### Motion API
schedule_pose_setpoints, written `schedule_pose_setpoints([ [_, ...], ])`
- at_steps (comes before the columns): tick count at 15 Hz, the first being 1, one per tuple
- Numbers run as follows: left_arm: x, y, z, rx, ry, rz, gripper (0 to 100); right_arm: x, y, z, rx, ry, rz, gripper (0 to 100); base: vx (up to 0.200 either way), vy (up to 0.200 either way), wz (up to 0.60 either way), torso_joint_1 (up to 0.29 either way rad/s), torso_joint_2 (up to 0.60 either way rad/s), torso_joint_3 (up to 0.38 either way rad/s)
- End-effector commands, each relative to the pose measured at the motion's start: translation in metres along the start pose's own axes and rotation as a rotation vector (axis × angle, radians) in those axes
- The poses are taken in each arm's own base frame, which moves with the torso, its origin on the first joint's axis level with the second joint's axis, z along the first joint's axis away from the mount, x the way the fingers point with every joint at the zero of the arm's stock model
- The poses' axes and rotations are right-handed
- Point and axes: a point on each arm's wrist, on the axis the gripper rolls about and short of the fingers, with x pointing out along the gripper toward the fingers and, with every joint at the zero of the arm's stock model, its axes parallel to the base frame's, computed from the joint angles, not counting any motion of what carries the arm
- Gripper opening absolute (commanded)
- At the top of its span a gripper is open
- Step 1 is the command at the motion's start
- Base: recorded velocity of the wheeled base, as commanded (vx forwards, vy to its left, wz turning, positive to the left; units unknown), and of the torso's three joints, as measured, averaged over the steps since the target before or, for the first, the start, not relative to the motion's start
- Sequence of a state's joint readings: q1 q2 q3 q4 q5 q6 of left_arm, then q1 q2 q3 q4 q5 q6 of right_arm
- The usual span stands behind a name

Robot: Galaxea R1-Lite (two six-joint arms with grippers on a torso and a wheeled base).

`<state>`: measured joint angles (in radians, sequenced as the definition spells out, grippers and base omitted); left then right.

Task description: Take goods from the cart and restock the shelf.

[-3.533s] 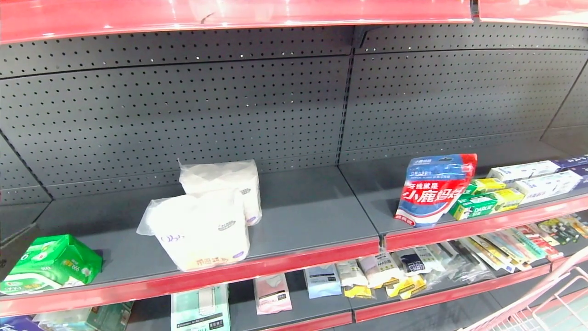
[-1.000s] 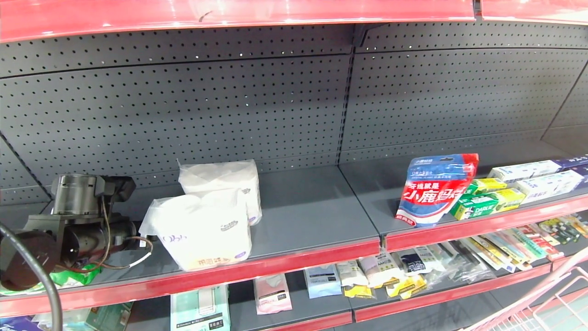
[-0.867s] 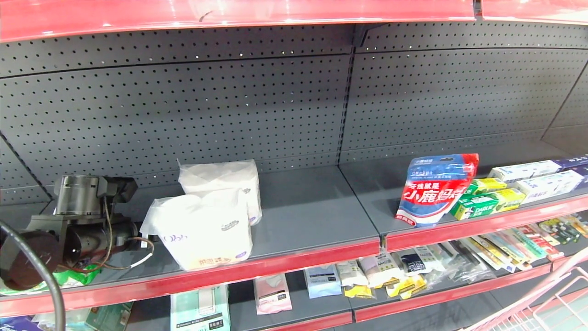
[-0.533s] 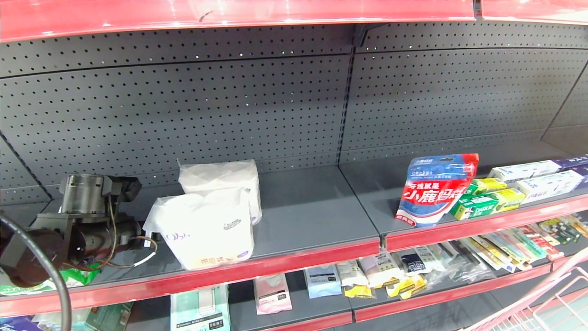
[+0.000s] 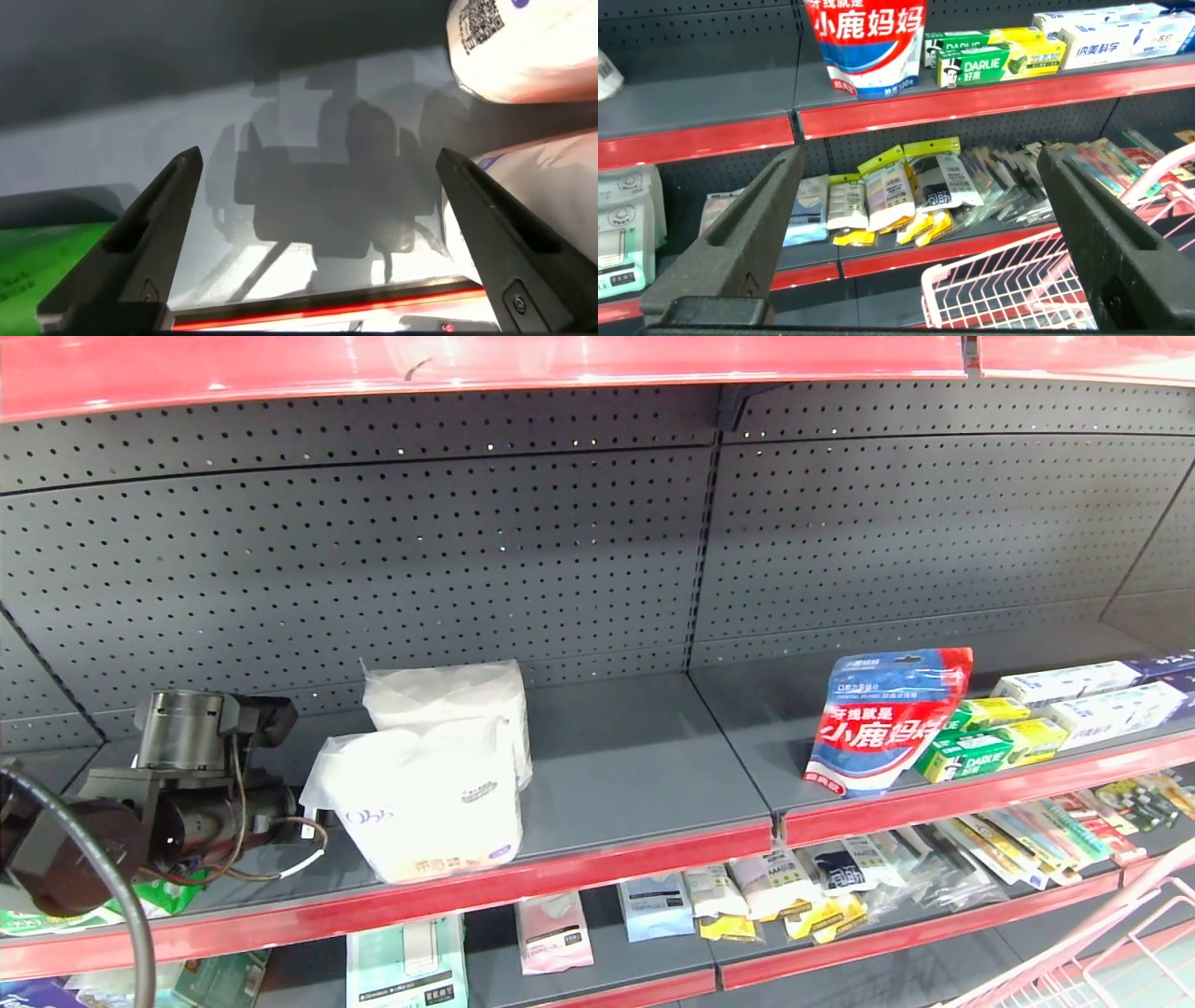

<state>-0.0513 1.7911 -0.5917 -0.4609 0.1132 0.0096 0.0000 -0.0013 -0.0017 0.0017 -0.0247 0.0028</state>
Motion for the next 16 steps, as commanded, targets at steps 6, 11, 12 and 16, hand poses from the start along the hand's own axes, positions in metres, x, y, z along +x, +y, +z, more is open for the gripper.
schedule_pose_setpoints([
  [6, 0.0017, -0.0034, -0.0011, 0.008, 0.008, -0.008, 100, 0.0001, 0.0000, 0.0000, -0.001, 0.001, 0.000, 100, 0.000, 0.000, 0.00, 0.000, 0.00, 0.000],
  [11, 0.0006, -0.0029, -0.0004, 0.007, 0.003, -0.007, 100, 0.0001, 0.0000, 0.0000, -0.001, 0.001, 0.000, 100, 0.000, 0.000, 0.00, 0.000, 0.00, 0.000],
  [12, -0.0004, -0.0019, 0.0002, 0.006, -0.001, -0.005, 100, 0.0001, 0.0000, 0.0000, 0.000, 0.001, 0.000, 100, 0.000, 0.000, 0.00, 0.000, 0.00, 0.000],
  [16, -0.0017, -0.0022, -0.0006, 0.007, 0.000, -0.008, 100, 0.0001, 0.0000, 0.0000, 0.000, 0.001, 0.000, 100, 0.000, 0.000, 0.00, 0.000, 0.00, 0.000],
])
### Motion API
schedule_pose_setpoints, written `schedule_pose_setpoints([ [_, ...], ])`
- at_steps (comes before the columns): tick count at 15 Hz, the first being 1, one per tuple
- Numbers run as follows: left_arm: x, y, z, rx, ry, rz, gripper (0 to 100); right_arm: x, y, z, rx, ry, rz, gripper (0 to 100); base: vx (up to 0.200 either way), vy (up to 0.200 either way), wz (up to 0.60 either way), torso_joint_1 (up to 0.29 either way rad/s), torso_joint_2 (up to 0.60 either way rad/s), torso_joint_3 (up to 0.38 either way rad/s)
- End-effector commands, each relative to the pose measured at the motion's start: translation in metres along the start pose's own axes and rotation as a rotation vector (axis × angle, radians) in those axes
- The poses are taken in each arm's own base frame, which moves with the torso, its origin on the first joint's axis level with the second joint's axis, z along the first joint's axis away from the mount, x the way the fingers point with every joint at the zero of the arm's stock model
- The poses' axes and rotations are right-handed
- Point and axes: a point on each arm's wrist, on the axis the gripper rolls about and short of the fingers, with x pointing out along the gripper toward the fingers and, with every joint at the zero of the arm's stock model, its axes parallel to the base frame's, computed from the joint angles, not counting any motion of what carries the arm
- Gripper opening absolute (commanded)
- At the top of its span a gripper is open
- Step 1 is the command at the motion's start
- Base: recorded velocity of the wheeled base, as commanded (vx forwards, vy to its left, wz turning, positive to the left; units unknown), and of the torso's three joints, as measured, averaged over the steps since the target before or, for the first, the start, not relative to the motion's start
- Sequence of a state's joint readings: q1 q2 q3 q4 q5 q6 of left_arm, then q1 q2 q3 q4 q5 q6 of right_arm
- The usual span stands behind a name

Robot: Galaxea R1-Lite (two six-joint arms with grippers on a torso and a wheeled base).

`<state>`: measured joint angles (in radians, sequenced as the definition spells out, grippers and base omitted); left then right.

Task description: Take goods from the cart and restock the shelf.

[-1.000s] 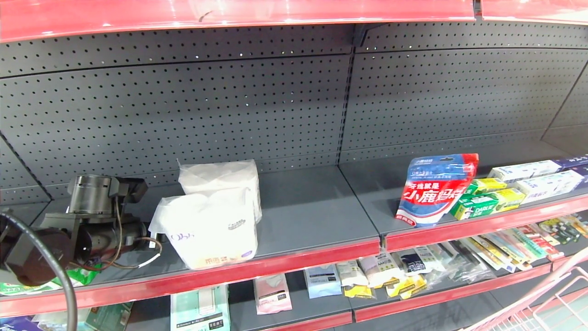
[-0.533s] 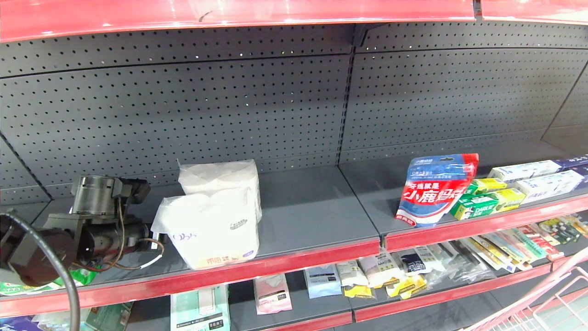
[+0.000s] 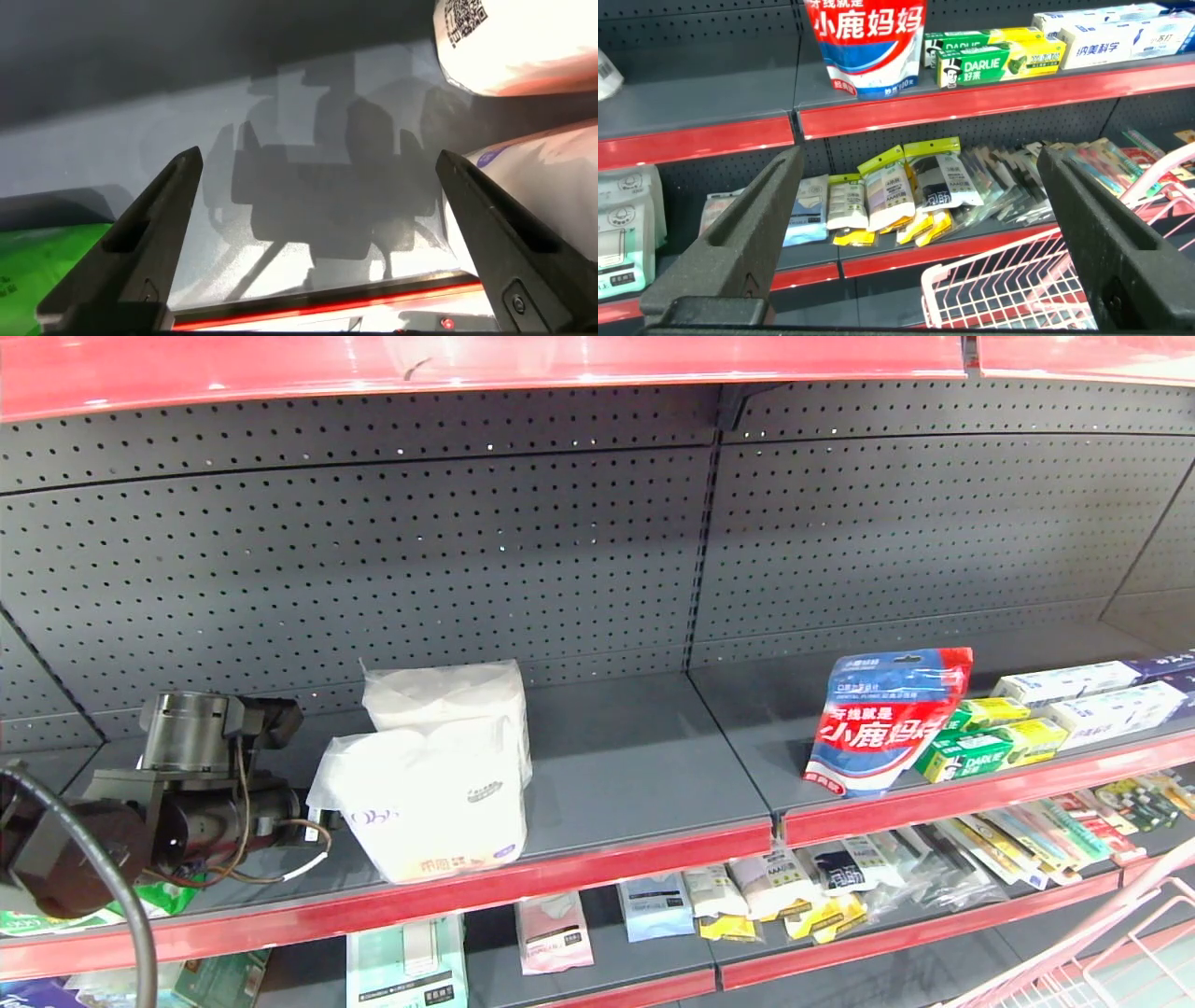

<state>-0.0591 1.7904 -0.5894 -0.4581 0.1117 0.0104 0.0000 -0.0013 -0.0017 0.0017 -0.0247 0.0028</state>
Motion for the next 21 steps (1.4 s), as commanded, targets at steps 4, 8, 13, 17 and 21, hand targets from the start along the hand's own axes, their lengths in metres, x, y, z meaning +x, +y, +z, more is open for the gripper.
schedule_pose_setpoints([
  [4, -0.0012, 0.0000, 0.0002, -0.001, -0.004, 0.000, 100, 0.0001, 0.0000, 0.0000, 0.000, 0.001, 0.000, 100, 0.000, 0.000, 0.00, 0.000, 0.00, 0.000],
  [8, -0.0012, 0.0000, 0.0002, -0.001, -0.004, 0.000, 100, 0.0001, 0.0000, 0.0000, 0.000, 0.001, 0.000, 100, 0.000, 0.000, 0.00, 0.000, 0.00, 0.000],
  [13, -0.0010, -0.0009, -0.0010, -0.001, 0.002, -0.002, 100, 0.0001, 0.0000, 0.0000, 0.000, 0.001, 0.000, 100, 0.000, 0.000, 0.00, 0.000, 0.00, 0.000],
  [17, 0.0001, -0.0014, -0.0017, -0.003, 0.007, -0.018, 100, 0.0001, 0.0000, 0.0000, 0.000, 0.001, 0.000, 100, 0.000, 0.000, 0.00, 0.000, 0.00, 0.000],
  [21, 0.0009, -0.0015, -0.0026, -0.002, 0.011, -0.018, 100, 0.0001, 0.0000, 0.0000, 0.000, 0.001, 0.000, 100, 0.000, 0.000, 0.00, 0.000, 0.00, 0.000],
])
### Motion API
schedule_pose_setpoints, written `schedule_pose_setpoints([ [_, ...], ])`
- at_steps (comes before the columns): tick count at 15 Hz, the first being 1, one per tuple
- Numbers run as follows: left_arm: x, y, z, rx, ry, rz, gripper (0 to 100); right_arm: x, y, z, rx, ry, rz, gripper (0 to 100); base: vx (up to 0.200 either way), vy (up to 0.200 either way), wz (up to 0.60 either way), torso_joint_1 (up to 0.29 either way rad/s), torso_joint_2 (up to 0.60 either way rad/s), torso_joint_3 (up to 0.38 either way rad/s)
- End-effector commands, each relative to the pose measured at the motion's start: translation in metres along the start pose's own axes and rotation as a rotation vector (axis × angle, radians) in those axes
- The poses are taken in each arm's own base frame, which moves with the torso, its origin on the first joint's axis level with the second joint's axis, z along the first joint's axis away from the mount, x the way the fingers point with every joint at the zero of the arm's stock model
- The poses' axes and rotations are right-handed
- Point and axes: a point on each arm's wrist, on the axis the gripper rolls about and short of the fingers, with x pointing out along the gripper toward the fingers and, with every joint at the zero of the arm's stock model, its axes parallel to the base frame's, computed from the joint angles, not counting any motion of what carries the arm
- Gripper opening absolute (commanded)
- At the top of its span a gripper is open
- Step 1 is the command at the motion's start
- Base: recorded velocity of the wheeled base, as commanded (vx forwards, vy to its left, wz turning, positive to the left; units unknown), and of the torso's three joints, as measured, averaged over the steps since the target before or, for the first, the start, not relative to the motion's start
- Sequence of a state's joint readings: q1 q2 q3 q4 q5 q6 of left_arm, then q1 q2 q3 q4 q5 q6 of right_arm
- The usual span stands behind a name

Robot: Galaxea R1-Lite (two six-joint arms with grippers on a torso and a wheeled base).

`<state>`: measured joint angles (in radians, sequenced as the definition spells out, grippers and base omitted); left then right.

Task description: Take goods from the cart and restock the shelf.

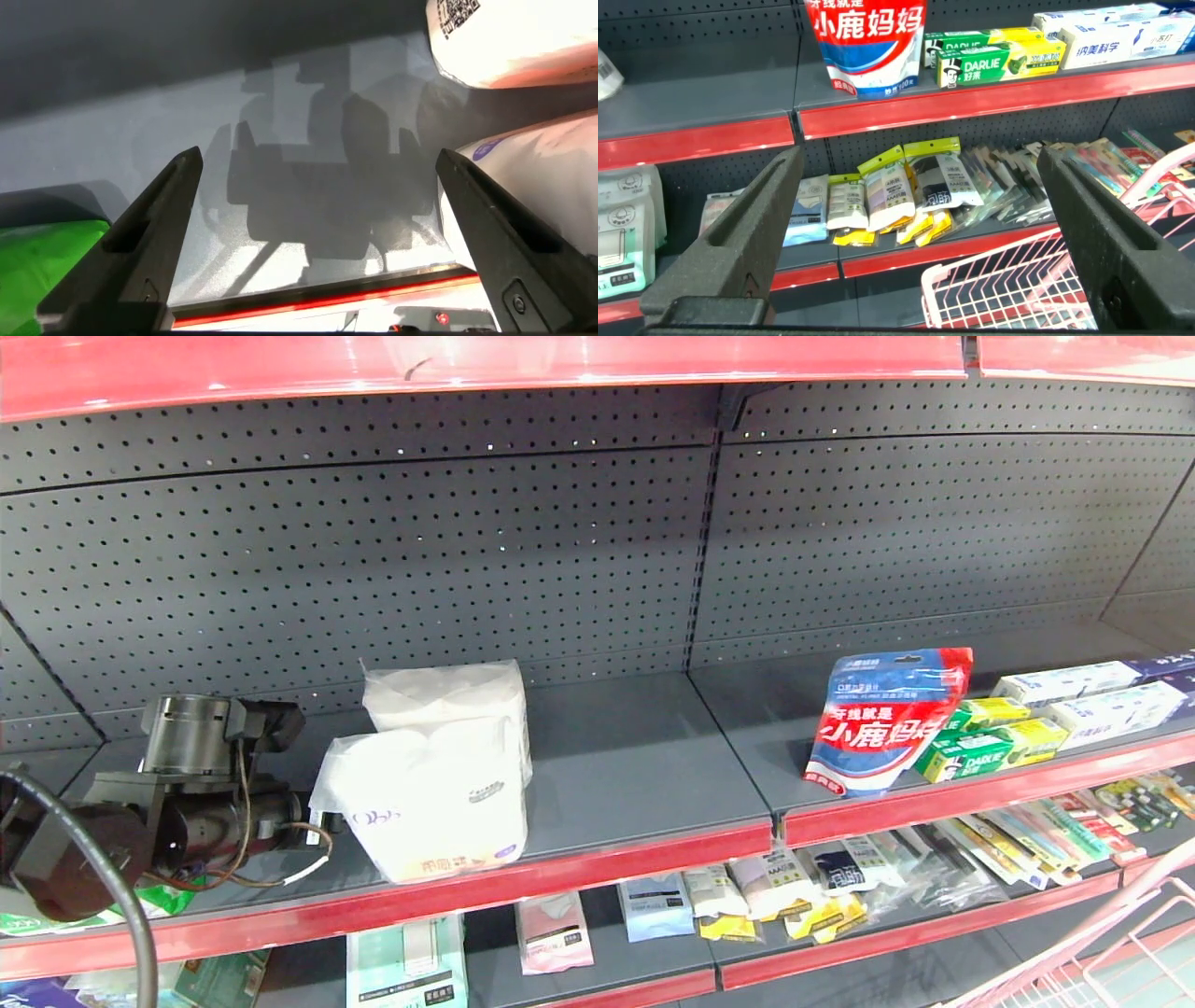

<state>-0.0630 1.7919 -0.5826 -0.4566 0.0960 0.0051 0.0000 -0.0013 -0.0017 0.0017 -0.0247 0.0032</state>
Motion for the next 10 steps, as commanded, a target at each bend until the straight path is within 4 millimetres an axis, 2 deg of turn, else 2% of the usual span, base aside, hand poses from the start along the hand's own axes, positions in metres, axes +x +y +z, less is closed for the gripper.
schedule_pose_setpoints([
  [1, 0.000, 0.000, 0.000, 0.001, -0.001, 0.001, 100, 0.000, 0.000, 0.000, 0.000, 0.001, 0.000, 100, 0.000, 0.000, 0.00, 0.000, 0.00, 0.000],
  [4, -0.007, 0.007, 0.008, 0.034, -0.049, 0.025, 100, 0.000, 0.000, 0.000, 0.000, 0.001, 0.000, 100, 0.000, 0.000, 0.00, 0.000, 0.00, 0.000],
  [5, -0.015, 0.013, 0.017, 0.080, -0.094, 0.041, 100, 0.000, 0.000, 0.000, 0.000, 0.001, 0.000, 100, 0.000, 0.000, 0.00, 0.000, 0.00, 0.000],
  [8, -0.052, 0.023, 0.034, 0.090, -0.241, 0.061, 100, 0.000, 0.000, 0.000, -0.002, 0.001, 0.000, 100, 0.000, 0.000, 0.00, 0.000, 0.00, 0.000],
  [10, -0.093, 0.026, 0.029, 0.087, -0.336, 0.040, 100, 0.000, 0.000, 0.000, 0.000, 0.003, 0.000, 100, 0.000, 0.000, 0.00, 0.000, 0.00, 0.000],
])
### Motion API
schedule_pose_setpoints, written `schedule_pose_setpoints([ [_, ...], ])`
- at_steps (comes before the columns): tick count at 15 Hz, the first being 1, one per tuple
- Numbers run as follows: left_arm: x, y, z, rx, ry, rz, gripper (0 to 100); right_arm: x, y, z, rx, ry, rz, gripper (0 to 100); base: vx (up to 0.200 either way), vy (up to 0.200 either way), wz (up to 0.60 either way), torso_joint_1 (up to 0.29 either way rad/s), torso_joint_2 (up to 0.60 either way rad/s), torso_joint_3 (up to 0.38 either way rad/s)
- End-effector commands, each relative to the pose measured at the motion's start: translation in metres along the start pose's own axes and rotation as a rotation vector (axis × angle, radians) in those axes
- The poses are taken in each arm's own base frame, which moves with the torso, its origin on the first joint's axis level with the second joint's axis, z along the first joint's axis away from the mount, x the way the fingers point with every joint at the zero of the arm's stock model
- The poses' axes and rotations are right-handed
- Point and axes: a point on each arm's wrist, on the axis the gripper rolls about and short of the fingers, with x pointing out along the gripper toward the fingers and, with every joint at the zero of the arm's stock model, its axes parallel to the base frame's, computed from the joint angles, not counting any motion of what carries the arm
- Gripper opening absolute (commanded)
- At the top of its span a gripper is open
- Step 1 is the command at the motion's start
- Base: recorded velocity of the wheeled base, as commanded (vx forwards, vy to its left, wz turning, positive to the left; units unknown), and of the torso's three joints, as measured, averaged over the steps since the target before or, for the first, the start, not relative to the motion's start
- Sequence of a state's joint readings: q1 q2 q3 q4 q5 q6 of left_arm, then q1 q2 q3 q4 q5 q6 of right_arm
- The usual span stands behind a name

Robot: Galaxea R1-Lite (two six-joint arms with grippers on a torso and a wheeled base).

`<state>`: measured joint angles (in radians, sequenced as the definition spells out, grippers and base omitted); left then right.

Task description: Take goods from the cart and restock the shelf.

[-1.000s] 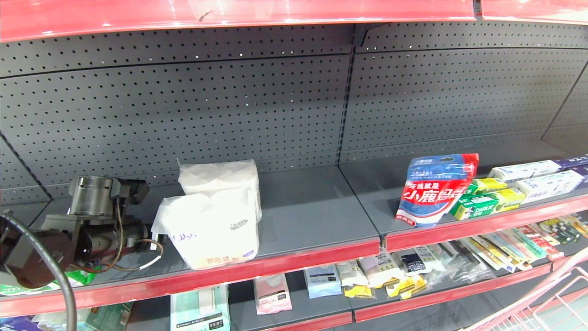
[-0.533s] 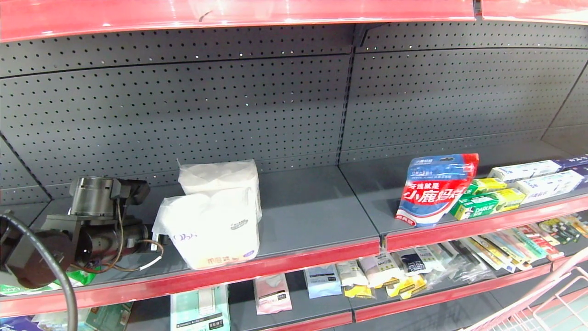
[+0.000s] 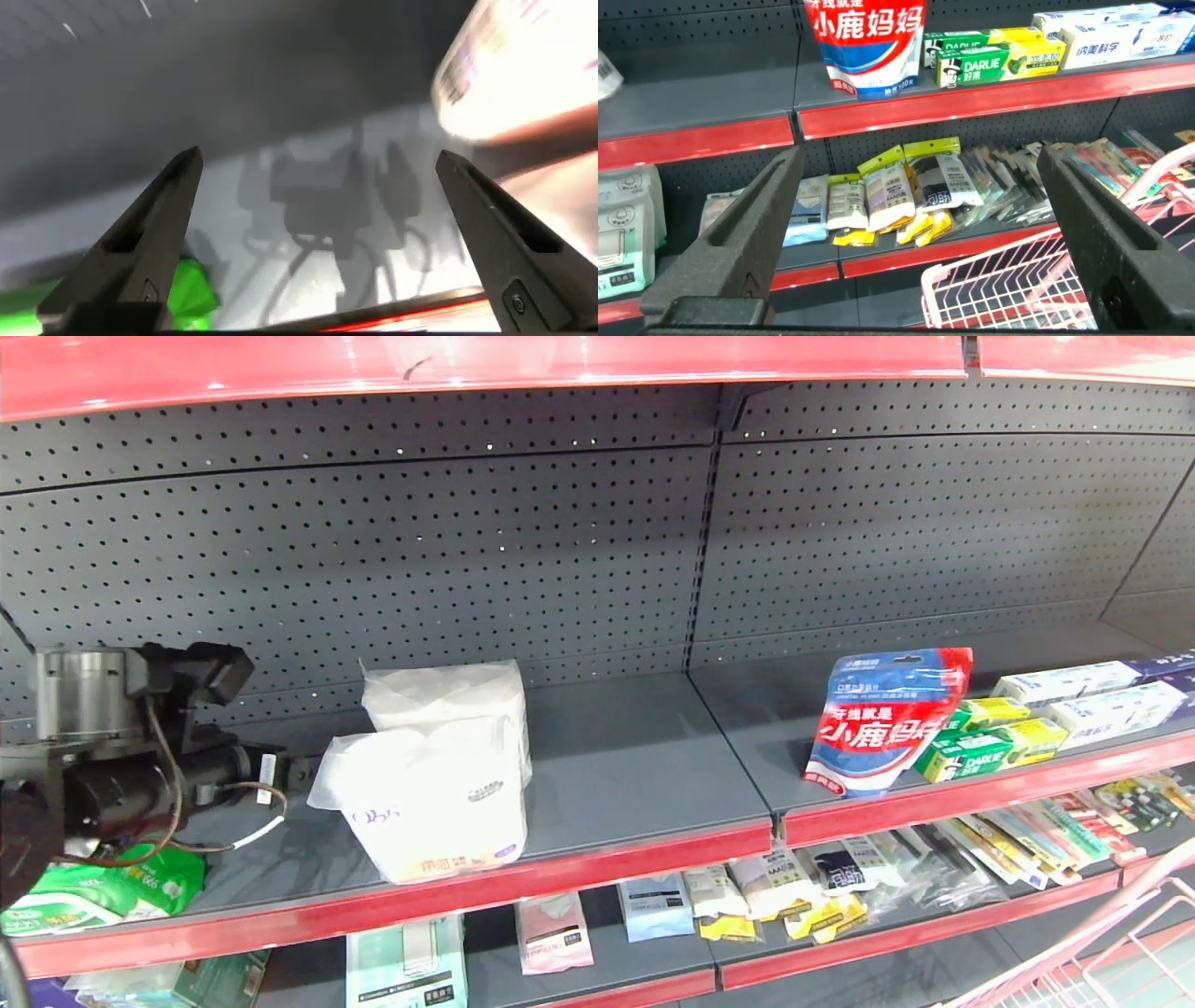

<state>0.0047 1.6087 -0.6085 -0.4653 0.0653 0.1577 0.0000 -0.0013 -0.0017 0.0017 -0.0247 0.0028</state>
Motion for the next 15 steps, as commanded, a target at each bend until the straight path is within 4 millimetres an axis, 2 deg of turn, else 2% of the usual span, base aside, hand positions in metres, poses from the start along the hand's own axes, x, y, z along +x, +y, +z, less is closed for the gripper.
schedule_pose_setpoints([
  [1, -0.064, 0.007, 0.006, -0.003, -0.164, -0.003, 100, 0.000, 0.000, 0.000, 0.000, 0.001, 0.000, 100, 0.000, 0.000, 0.00, 0.000, 0.00, 0.000],
  [2, -0.099, 0.007, -0.005, 0.004, -0.212, -0.010, 100, 0.000, 0.000, 0.000, 0.000, 0.003, 0.000, 100, 0.000, 0.000, 0.00, 0.000, 0.00, 0.000],
  [4, -0.151, 0.005, -0.033, 0.015, -0.274, -0.020, 100, 0.000, 0.000, 0.000, 0.000, 0.001, 0.000, 100, 0.000, 0.000, 0.00, 0.000, 0.00, 0.000],
  [5, -0.175, 0.003, -0.050, 0.043, -0.302, -0.031, 100, 0.000, 0.000, 0.000, 0.000, 0.001, 0.000, 100, 0.000, 0.000, 0.00, 0.000, 0.00, 0.000],
  [6, -0.190, 0.002, -0.062, 0.042, -0.319, -0.023, 100, 0.000, 0.000, 0.000, 0.000, 0.001, 0.000, 100, 0.000, 0.000, 0.00, 0.000, 0.00, 0.000],
  [9, -0.213, 0.001, -0.080, 0.016, -0.327, -0.004, 100, 0.000, 0.000, 0.000, 0.000, 0.001, 0.000, 100, 0.000, 0.000, 0.00, 0.000, 0.00, 0.000],
  [12, -0.223, -0.001, -0.086, 0.020, -0.380, -0.004, 100, 0.000, 0.000, 0.000, 0.000, 0.001, 0.000, 100, 0.000, 0.000, 0.00, 0.000, 0.00, 0.000],
  [15, -0.233, -0.005, -0.108, 0.025, -0.438, -0.011, 100, 0.000, 0.000, 0.000, 0.000, 0.001, 0.000, 100, 0.000, 0.000, 0.00, 0.000, 0.00, 0.000],
])
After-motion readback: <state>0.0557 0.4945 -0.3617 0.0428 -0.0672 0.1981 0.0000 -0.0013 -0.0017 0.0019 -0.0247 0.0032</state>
